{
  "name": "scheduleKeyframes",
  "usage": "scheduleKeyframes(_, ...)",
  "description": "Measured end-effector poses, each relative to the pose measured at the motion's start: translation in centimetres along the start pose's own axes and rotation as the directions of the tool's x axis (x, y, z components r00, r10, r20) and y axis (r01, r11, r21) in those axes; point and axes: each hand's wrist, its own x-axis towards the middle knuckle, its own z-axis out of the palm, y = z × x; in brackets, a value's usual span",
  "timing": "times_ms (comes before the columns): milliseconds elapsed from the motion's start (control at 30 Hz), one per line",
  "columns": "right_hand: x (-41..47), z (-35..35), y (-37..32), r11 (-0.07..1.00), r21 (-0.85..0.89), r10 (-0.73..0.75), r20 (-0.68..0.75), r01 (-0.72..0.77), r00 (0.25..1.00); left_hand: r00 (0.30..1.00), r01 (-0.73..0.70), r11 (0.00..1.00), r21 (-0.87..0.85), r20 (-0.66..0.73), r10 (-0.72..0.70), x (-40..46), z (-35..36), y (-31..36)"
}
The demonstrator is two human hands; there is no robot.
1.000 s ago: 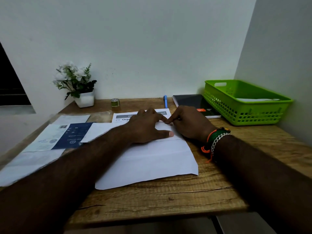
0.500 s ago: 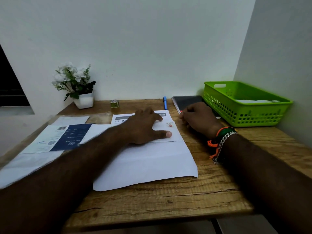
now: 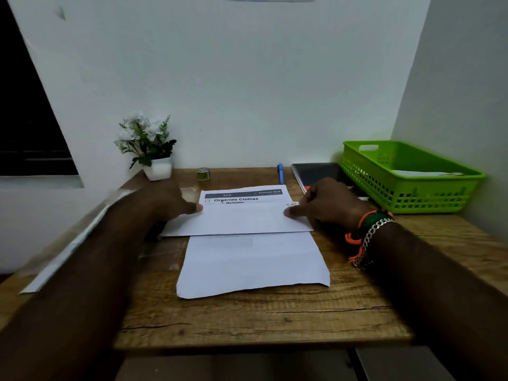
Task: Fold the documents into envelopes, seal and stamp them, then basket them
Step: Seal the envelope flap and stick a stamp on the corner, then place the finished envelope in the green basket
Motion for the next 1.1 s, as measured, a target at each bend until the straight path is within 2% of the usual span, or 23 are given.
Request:
scheduleKeyframes(100,0.0,0.3,0.0,1.000,0.006,0.003,0.008,-0.003,1.000,0.997,0.034,0.987,-0.159,-0.062,-0.044,0.2,0.2,-0.6)
scheduleKeyframes(167,0.1,0.4,0.2,1.000,0.026,0.016,0.010,-0.017,1.000,0.990,0.028,0.931,-0.363,-0.122,-0.077,0.4,0.1,-1.5)
scheduleKeyframes(233,0.3,0.4,0.4,0.998,0.059,0.036,0.022,-0.038,0.999,0.977,-0.008,0.783,-0.622,-0.173,-0.126,0.2,0.2,-2.3)
scheduleKeyframes(300,0.3,0.4,0.4,0.995,0.077,0.053,0.048,-0.056,0.997,0.969,-0.054,0.602,-0.797,-0.187,-0.160,-0.5,0.5,-2.6)
scheduleKeyframes(400,0.0,-0.2,0.3,0.982,0.162,0.087,0.068,-0.097,0.994,0.970,-0.092,0.365,-0.926,-0.166,-0.178,-1.8,0.6,-2.1)
scheduleKeyframes(500,-0.7,-1.3,0.4,0.948,0.276,0.125,0.131,-0.158,0.983,0.981,-0.101,0.156,-0.983,-0.124,-0.146,-2.7,0.0,-1.6)
scheduleKeyframes(633,-3.0,-2.8,0.5,0.805,0.574,0.055,0.179,-0.149,0.982,0.986,-0.124,0.094,-0.988,-0.134,-0.099,-3.3,-1.0,-1.6)
scheduleKeyframes(800,-7.9,-7.8,1.9,0.655,0.750,0.045,0.080,-0.090,0.996,0.996,-0.083,0.035,-0.996,-0.083,0.017,-3.5,-2.3,2.8)
scheduleKeyframes(933,-11.6,-12.9,5.0,0.554,0.833,0.180,-0.104,-0.014,0.978,0.984,0.017,0.019,-1.000,0.020,0.174,-2.5,-2.1,10.3)
scheduleKeyframes(1100,-15.0,-16.6,9.3,0.401,0.909,0.374,-0.275,0.112,0.886,0.947,0.119,-0.080,-0.990,0.089,0.308,-2.1,-0.8,20.8)
